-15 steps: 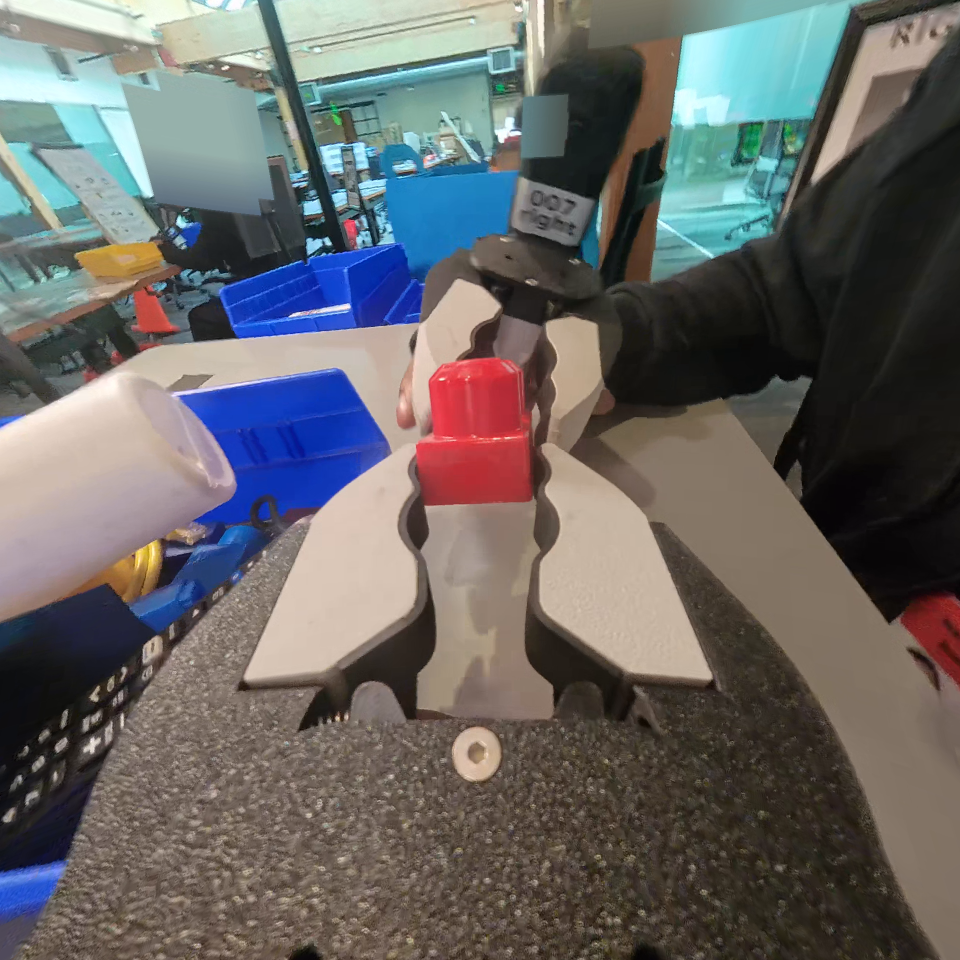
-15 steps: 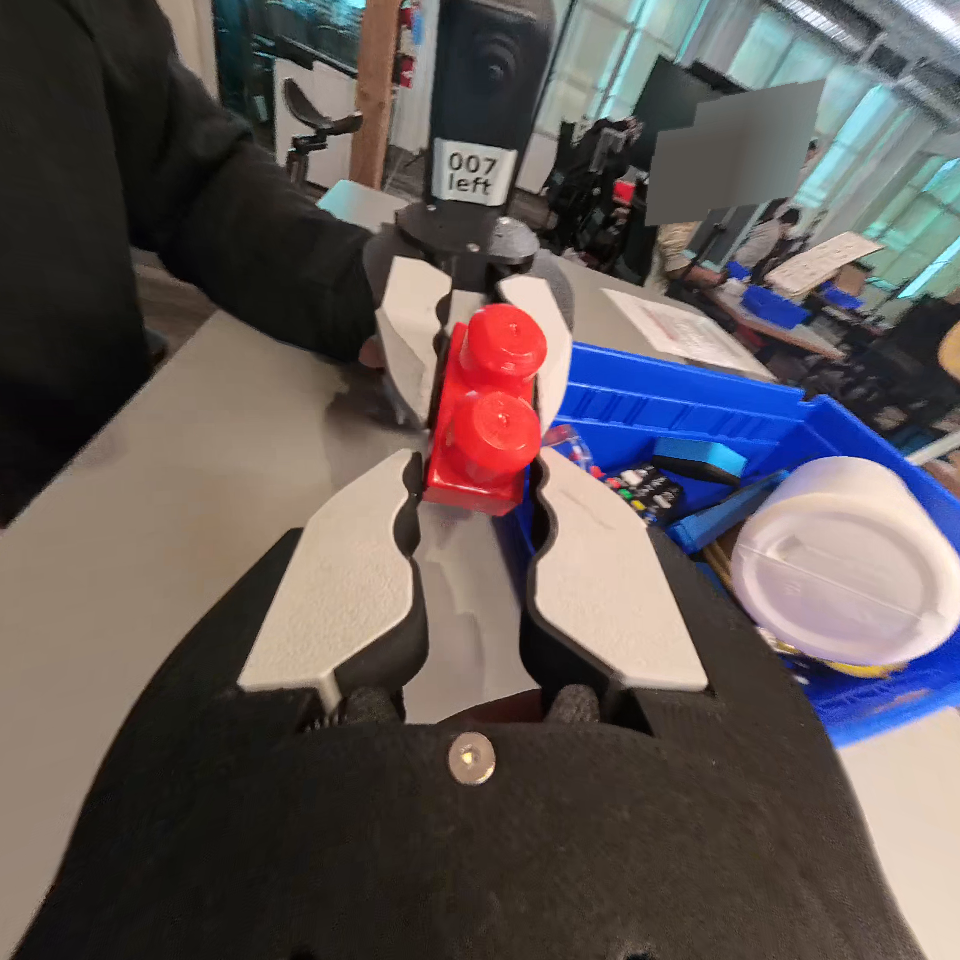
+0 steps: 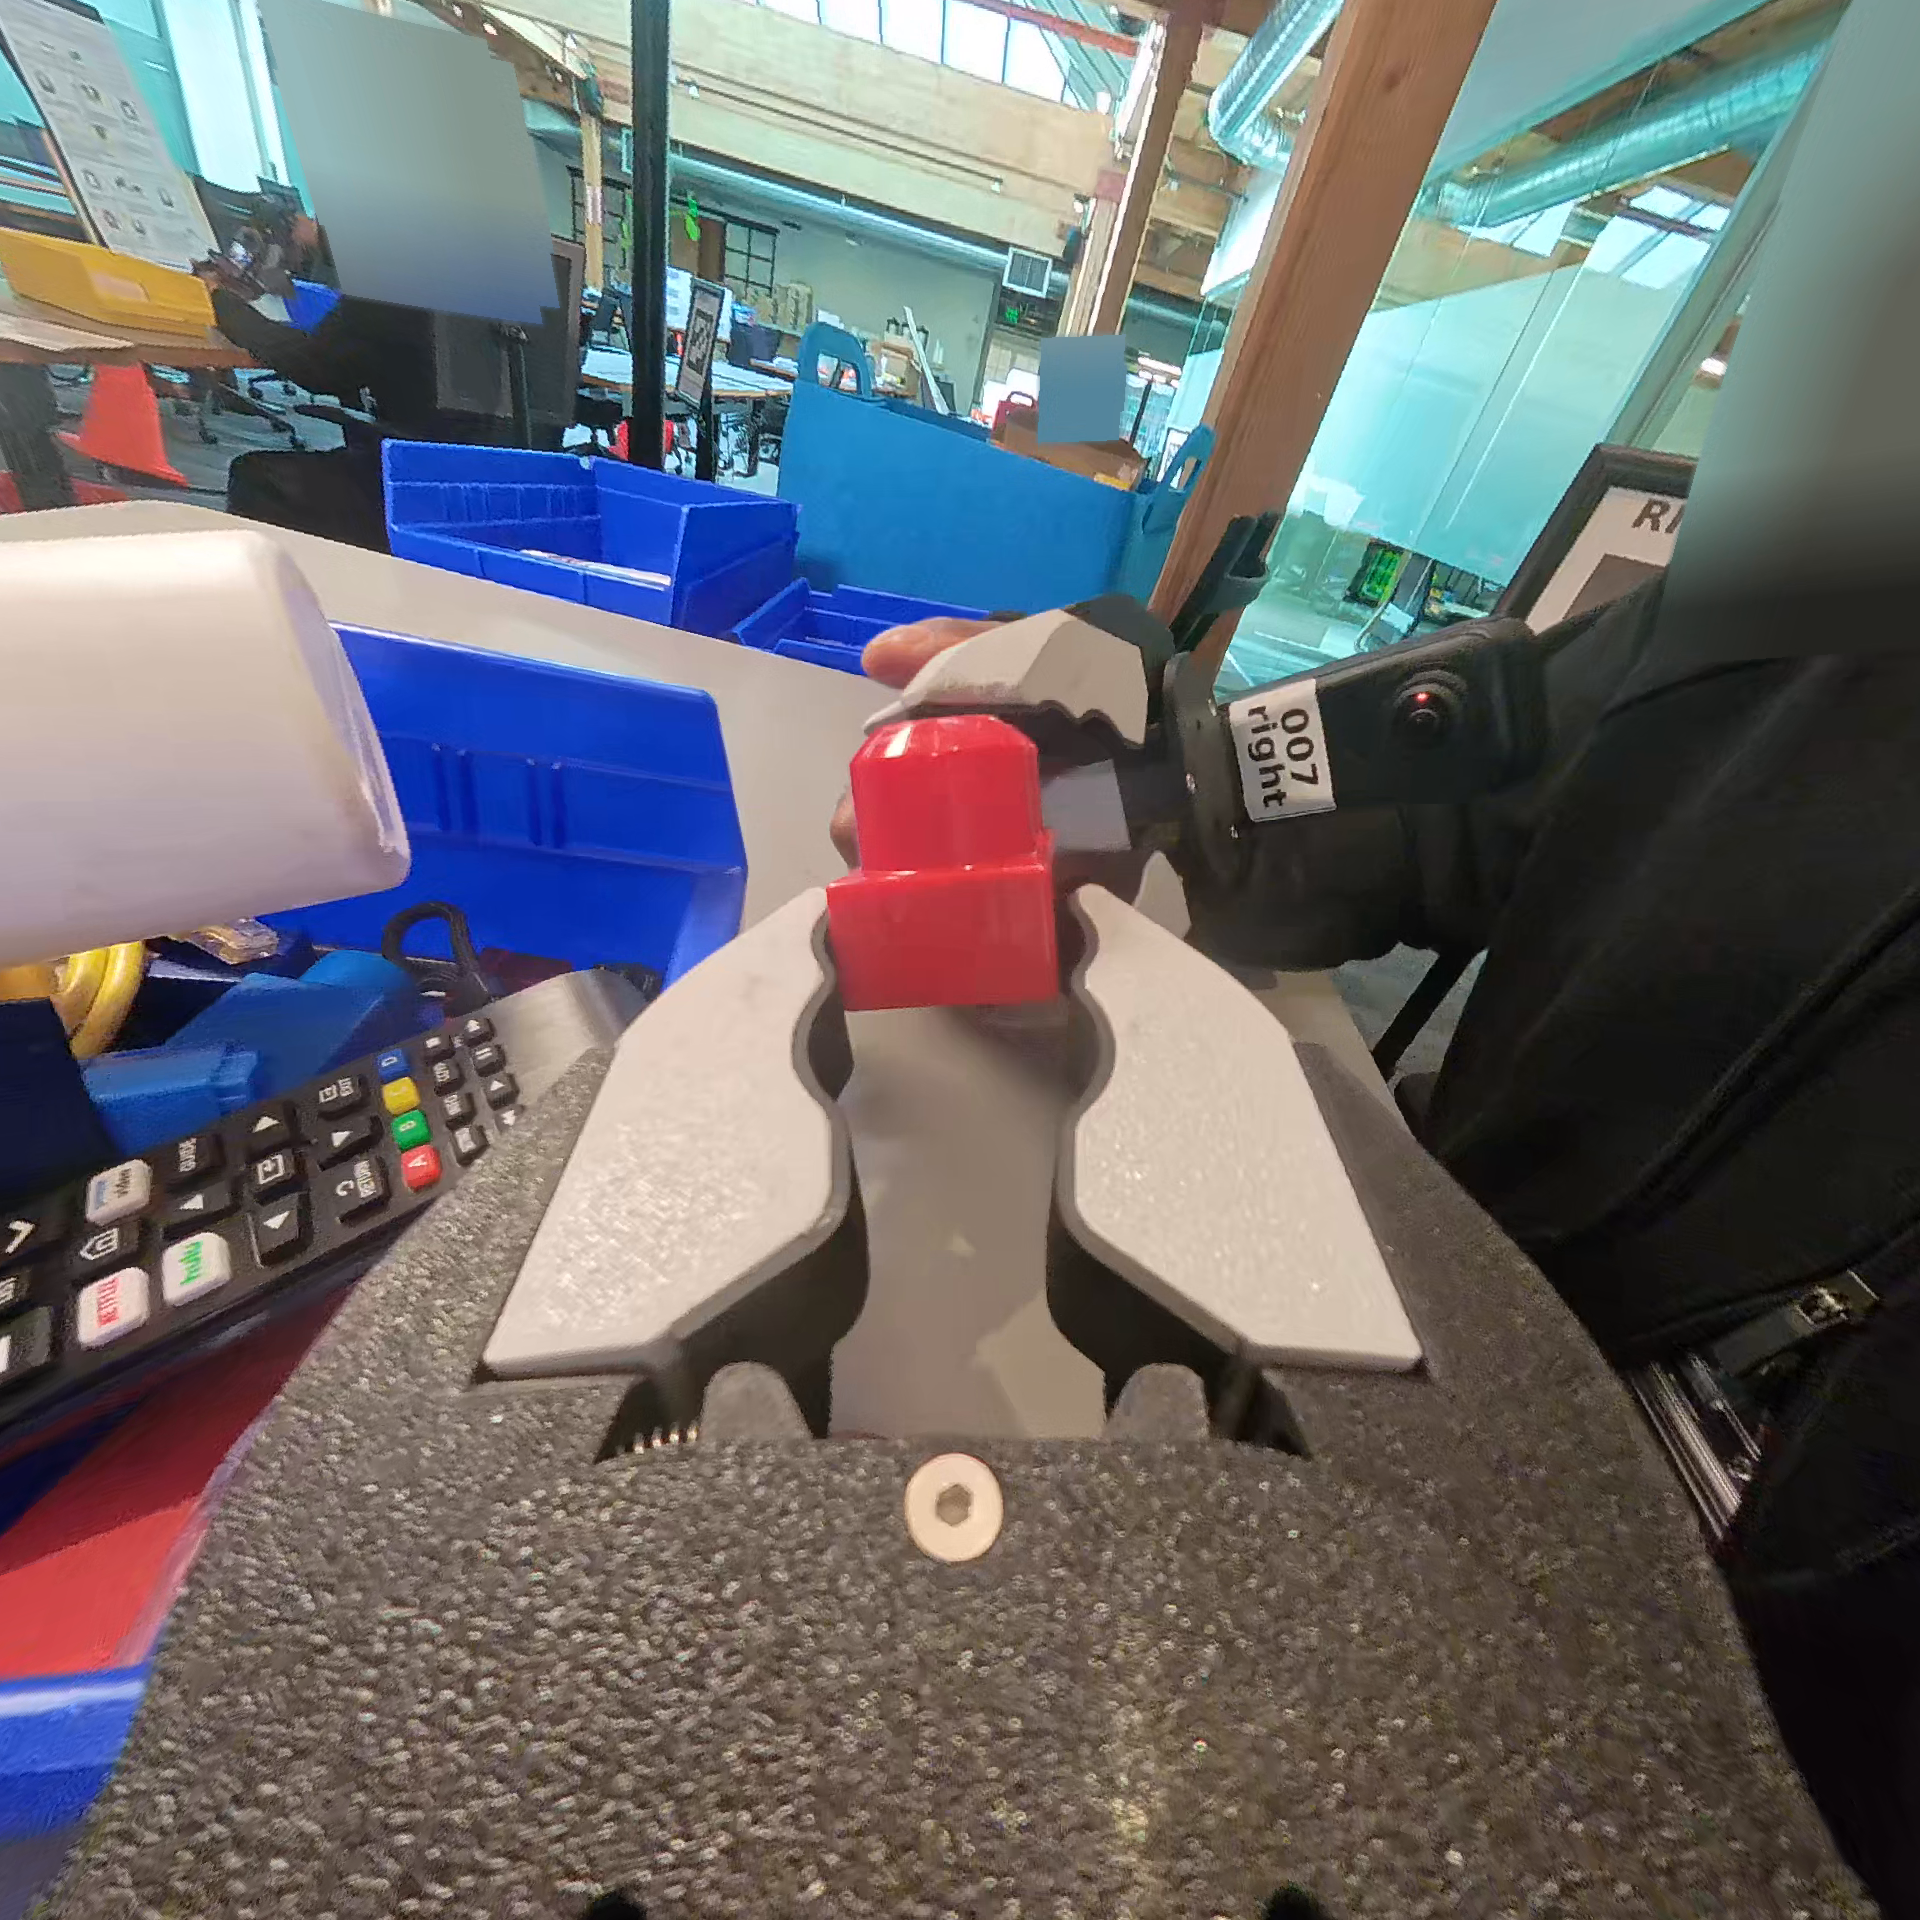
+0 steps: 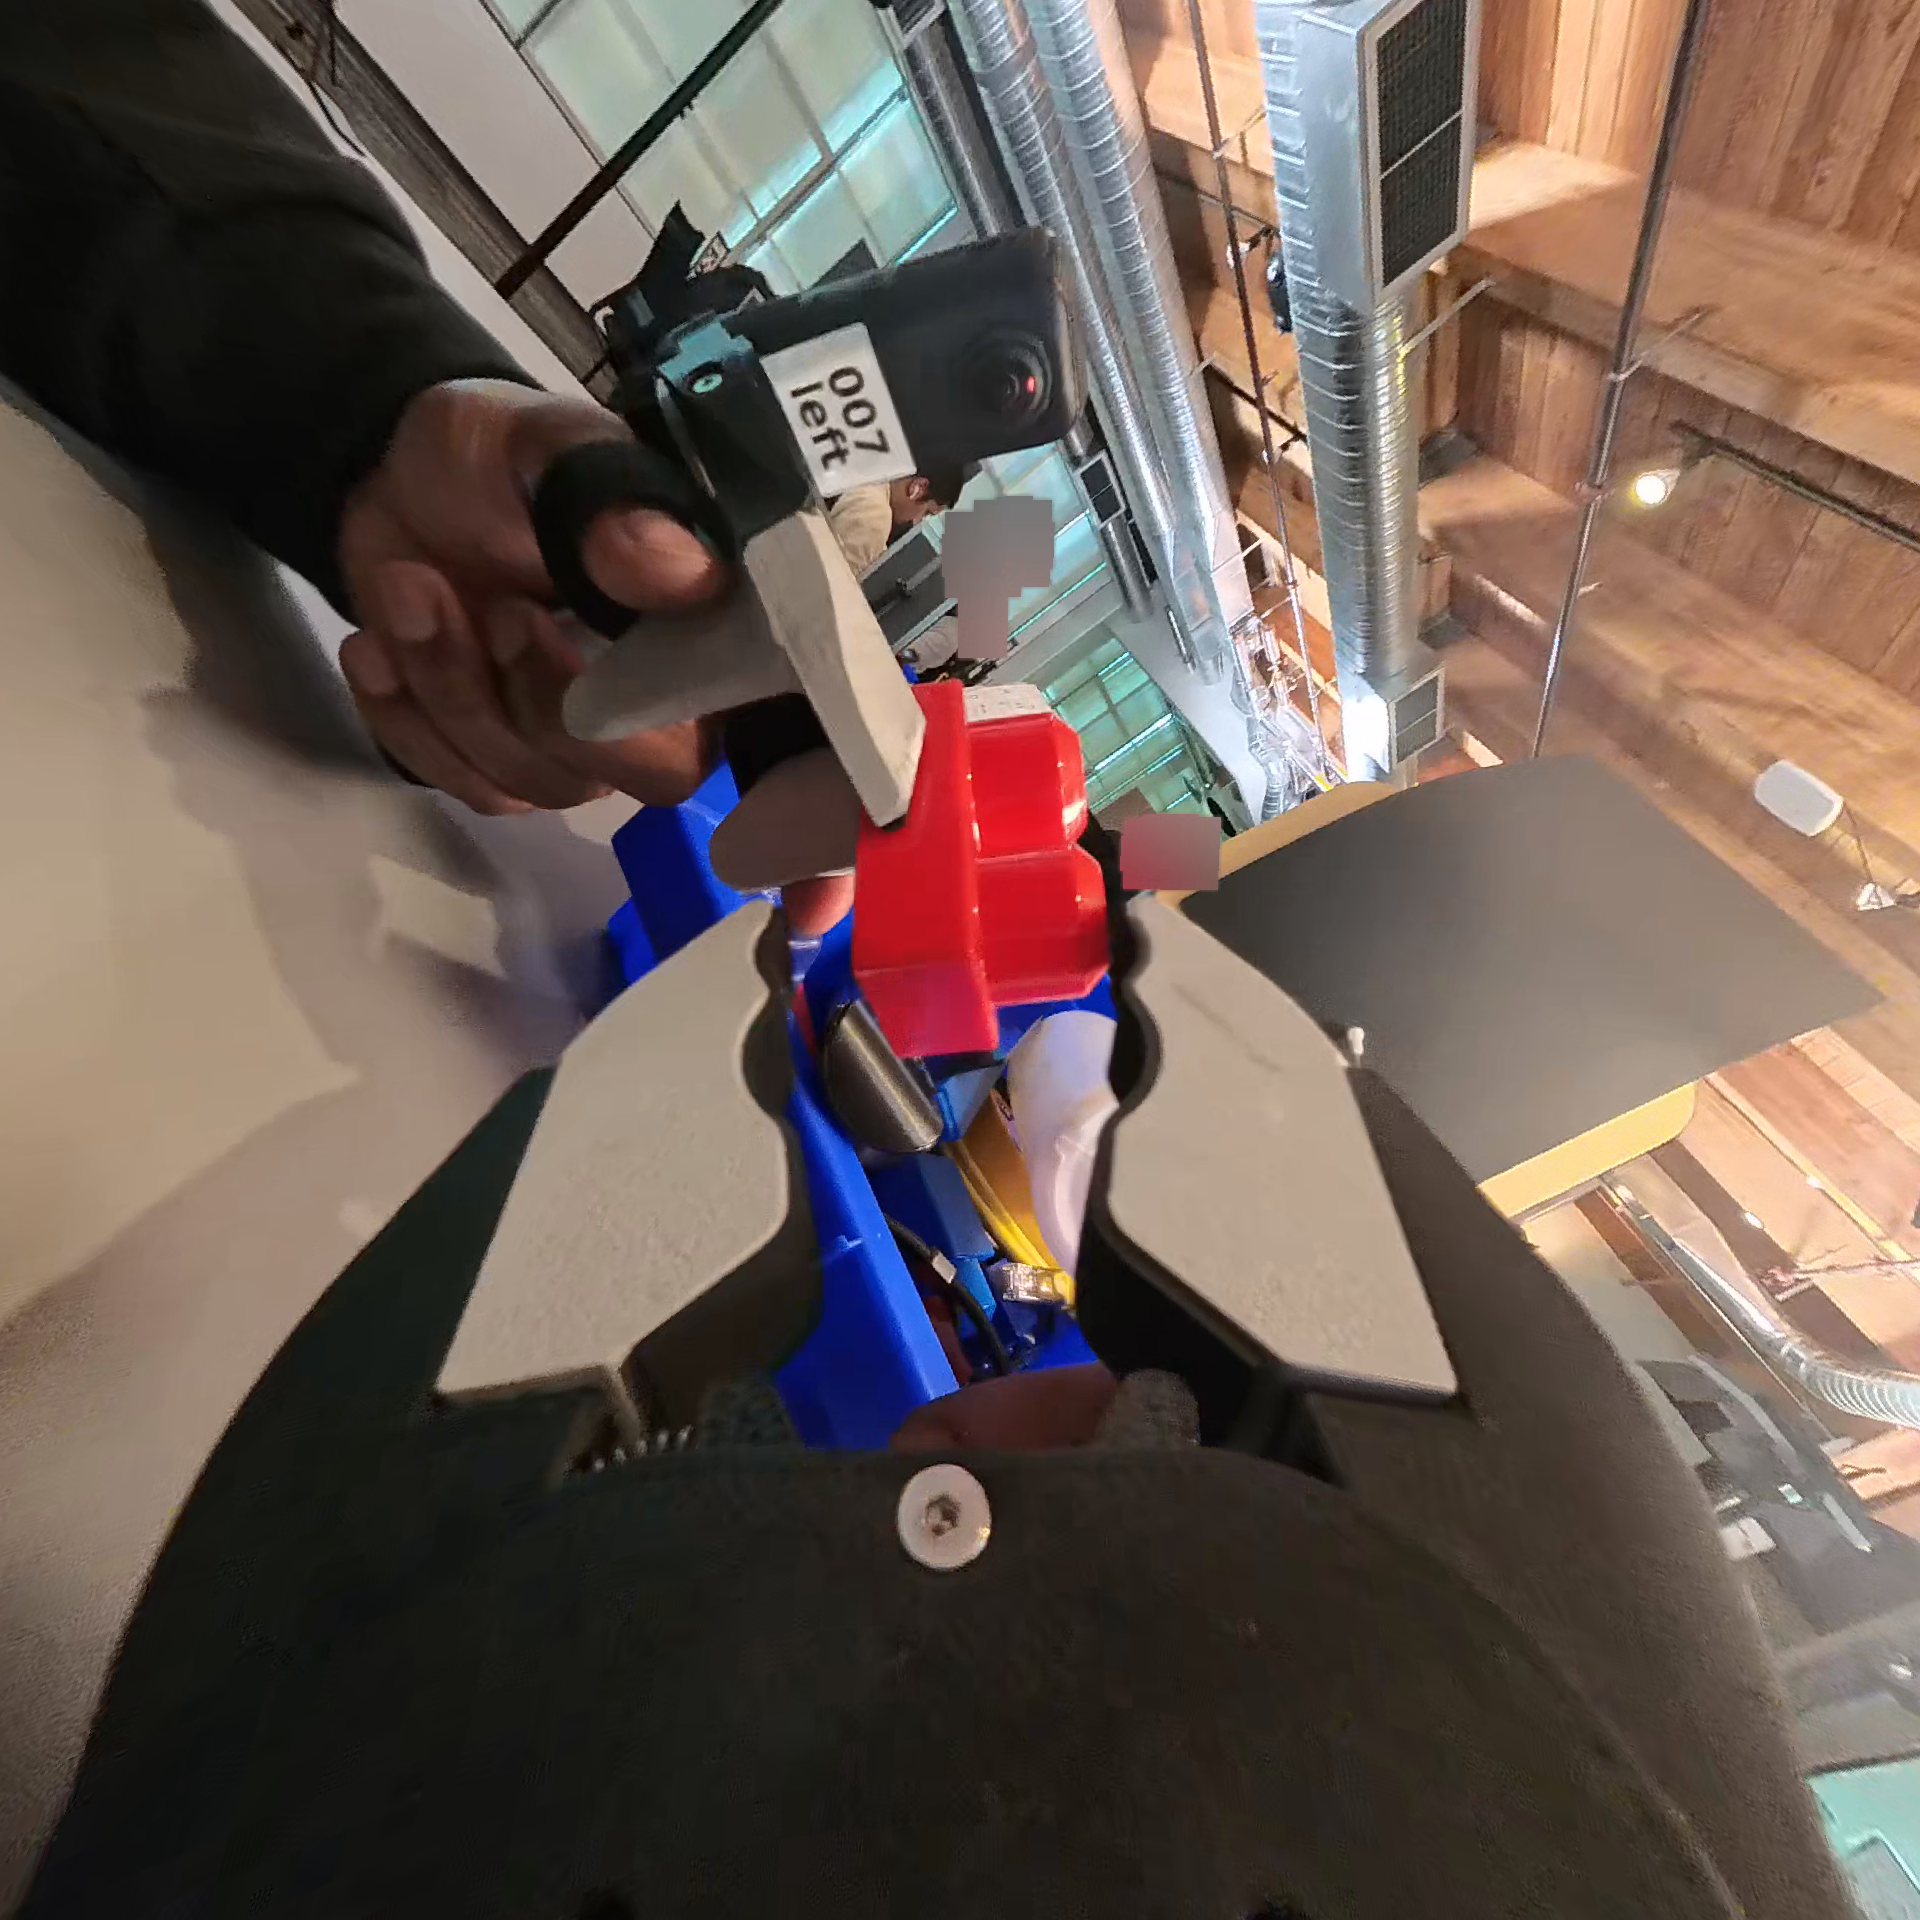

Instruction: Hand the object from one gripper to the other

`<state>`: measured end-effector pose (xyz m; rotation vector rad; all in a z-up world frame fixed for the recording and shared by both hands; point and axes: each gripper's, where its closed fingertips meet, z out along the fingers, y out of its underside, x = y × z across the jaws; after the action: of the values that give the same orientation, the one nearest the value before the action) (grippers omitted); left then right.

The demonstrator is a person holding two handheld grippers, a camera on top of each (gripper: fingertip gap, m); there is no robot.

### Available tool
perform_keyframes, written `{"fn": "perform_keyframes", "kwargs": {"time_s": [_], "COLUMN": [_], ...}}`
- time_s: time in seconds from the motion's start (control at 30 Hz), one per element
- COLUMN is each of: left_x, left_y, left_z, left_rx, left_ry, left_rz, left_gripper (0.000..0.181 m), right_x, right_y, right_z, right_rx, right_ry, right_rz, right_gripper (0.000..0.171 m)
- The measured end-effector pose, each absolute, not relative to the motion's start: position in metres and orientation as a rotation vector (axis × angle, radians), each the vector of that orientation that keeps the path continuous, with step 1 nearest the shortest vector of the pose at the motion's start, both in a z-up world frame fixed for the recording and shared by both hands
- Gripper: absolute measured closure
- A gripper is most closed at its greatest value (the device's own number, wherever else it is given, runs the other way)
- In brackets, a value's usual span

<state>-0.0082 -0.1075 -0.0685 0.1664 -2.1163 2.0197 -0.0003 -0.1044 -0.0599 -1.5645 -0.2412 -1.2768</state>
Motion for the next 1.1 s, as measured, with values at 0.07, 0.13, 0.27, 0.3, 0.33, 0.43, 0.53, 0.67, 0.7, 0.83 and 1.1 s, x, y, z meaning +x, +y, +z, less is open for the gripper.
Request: {"fn": "perform_keyframes", "kwargs": {"time_s": [0.07,0.13,0.27,0.3,0.33,0.43,0.53,0.67,0.7,0.83,1.1], "left_x": [-0.01,-0.015,-0.023,-0.023,-0.023,-0.025,-0.023,-0.021,-0.021,-0.02,-0.03], "left_y": [-0.108,-0.106,-0.105,-0.105,-0.104,-0.101,-0.099,-0.098,-0.098,-0.096,-0.1], "left_z": [-0.07,-0.065,-0.064,-0.064,-0.063,-0.06,-0.058,-0.06,-0.061,-0.061,-0.073], "left_rx": [0.154,0.089,-0.08,-0.133,-0.186,-0.304,-0.315,-0.303,-0.302,-0.296,-0.394], "left_ry": [-2.13,-2.112,-2.189,-2.214,-2.226,-2.207,-2.184,-2.199,-2.2,-2.2,-2.297], "left_rz": [2.009,2.038,2.125,2.172,2.226,2.383,2.434,2.386,2.378,2.354,2.259], "left_gripper": [0.143,0.142,0.13,0.126,0.124,0.124,0.124,0.122,0.122,0.123,0.124], "right_x": [0.001,0.001,-0.004,-0.005,-0.006,-0.014,-0.019,-0.021,-0.021,-0.019,-0.026], "right_y": [-0.106,-0.106,-0.104,-0.103,-0.102,-0.098,-0.096,-0.099,-0.1,-0.101,-0.097], "right_z": [-0.06,-0.061,-0.065,-0.067,-0.068,-0.071,-0.075,-0.075,-0.074,-0.073,-0.07], "right_rx": [-1.558,-1.568,-1.581,-1.588,-1.592,-1.609,-1.634,-1.641,-1.637,-1.636,-1.619], "right_ry": [-0.225,-0.201,-0.142,-0.128,-0.116,-0.091,-0.052,-0.007,0.006,0.032,0.001], "right_rz": [-1.269,-1.225,-1.051,-1.003,-0.96,-0.797,-0.609,-0.441,-0.414,-0.368,-0.427], "right_gripper": [0.125,0.126,0.125,0.125,0.126,0.126,0.126,0.126,0.126,0.126,0.127]}}
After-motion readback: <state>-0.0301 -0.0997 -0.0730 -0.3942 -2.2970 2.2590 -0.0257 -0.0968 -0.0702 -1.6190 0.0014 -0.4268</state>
